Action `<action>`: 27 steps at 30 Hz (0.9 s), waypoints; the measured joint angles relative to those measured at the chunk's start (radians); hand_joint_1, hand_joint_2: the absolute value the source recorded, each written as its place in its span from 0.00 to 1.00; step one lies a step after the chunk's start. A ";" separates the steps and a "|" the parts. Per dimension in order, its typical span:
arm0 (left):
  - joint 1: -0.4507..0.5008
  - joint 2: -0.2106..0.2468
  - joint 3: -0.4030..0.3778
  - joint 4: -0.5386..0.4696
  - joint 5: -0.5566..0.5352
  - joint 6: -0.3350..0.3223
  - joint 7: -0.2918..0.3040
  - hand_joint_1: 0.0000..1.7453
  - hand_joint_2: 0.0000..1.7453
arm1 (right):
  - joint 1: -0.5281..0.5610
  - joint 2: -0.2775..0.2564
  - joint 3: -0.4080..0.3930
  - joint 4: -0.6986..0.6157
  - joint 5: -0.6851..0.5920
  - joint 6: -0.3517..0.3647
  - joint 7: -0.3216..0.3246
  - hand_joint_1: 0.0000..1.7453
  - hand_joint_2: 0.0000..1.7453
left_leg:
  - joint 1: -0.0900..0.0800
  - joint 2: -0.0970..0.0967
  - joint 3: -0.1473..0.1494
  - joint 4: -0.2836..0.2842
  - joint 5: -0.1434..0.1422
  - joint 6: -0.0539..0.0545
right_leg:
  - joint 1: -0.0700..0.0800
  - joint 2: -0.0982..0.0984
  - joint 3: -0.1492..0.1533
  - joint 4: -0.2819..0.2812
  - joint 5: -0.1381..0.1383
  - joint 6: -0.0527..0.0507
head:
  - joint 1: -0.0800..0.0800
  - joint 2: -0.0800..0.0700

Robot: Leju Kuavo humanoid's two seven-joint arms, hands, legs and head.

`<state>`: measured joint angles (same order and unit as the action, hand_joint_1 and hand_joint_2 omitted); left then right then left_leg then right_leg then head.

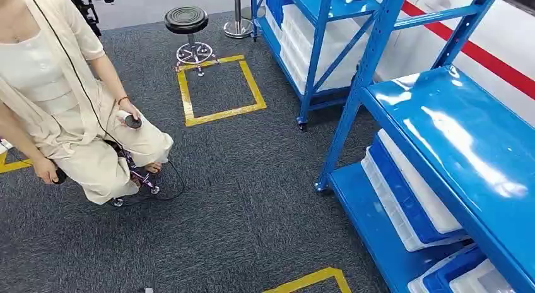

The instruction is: Take the parts from the cabinet and place them on the table.

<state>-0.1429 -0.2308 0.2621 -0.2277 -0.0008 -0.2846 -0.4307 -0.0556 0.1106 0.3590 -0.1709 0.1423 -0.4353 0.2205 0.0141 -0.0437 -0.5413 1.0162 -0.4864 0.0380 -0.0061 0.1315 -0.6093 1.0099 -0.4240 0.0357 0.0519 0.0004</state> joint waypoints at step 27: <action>0.001 0.005 -0.001 -0.003 0.002 -0.002 0.003 0.00 0.00 | -0.003 0.002 -0.002 0.000 0.000 -0.001 0.002 0.00 0.00 | 0.006 -0.043 -0.019 0.019 0.002 -0.013 | -0.004 -0.031 0.039 0.002 -0.023 -0.039 | -0.002 0.000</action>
<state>-0.1416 -0.2258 0.2613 -0.2304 0.0008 -0.2869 -0.4280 -0.0589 0.1129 0.3571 -0.1709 0.1419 -0.4364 0.2224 0.0200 -0.0862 -0.5605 1.0350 -0.4840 0.0254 -0.0097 0.1006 -0.5702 1.0114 -0.4475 -0.0030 0.0504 0.0004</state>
